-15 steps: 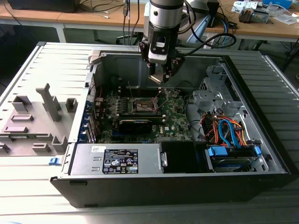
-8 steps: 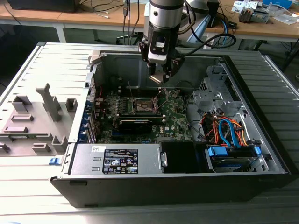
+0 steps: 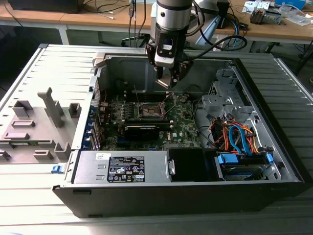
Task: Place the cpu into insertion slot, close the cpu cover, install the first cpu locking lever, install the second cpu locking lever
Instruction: 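Place the cpu into insertion slot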
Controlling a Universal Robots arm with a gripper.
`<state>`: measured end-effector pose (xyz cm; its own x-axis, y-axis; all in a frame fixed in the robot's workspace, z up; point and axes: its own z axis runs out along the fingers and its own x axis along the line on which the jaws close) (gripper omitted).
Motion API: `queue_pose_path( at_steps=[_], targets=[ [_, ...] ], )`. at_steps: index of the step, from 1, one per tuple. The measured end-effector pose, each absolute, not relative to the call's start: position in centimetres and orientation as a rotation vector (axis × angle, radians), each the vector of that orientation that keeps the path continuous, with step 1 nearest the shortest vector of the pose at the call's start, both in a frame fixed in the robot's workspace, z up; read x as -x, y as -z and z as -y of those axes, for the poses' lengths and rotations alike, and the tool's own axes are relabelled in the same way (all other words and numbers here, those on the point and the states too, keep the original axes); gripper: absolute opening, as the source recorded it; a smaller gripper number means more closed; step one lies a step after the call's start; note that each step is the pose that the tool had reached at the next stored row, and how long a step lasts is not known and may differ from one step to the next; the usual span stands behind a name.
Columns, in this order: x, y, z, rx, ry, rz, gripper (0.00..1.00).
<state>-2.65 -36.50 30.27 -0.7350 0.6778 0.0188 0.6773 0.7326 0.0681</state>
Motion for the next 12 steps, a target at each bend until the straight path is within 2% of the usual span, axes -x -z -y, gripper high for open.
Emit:
queue_pose_path(
  at_steps=[12],
  targets=[
    [2.65,-30.21,36.5,-1.156,-0.11,-2.911,0.55]
  ],
)
